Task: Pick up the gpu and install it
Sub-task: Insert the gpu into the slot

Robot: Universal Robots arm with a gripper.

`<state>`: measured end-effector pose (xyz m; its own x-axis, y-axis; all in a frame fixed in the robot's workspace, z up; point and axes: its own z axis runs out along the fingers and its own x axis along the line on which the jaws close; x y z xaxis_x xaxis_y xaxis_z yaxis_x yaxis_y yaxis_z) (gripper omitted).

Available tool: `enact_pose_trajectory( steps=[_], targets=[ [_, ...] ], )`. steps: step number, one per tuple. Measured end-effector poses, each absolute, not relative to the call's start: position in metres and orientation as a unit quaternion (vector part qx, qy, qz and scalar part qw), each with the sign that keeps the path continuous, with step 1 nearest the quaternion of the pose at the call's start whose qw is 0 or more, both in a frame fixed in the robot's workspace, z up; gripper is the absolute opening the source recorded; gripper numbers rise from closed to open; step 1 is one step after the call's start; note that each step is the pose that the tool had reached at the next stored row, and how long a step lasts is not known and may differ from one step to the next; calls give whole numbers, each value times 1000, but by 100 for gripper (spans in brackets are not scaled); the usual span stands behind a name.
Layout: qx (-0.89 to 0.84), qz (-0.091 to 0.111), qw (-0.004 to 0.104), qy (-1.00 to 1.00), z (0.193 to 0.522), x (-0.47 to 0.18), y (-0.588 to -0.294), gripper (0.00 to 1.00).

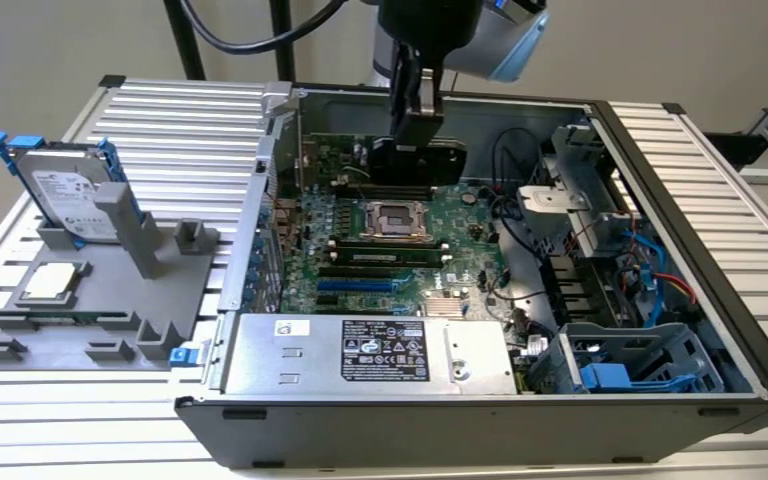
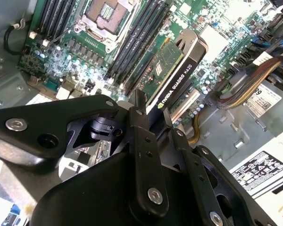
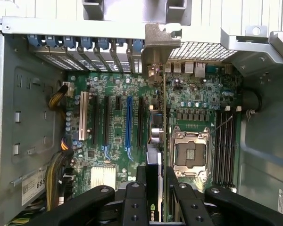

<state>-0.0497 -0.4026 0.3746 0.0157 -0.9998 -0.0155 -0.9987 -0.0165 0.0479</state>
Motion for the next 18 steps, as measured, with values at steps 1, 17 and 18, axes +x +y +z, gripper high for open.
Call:
enact_pose_trajectory(
  steps=[1,17,18],
  targets=[
    [713,-22,12,-701,374,-49,-403,0],
    [707,-22,11,-707,370,-44,-403,0],
    [707,-22,11,-707,369,-44,-403,0]
  ],
)
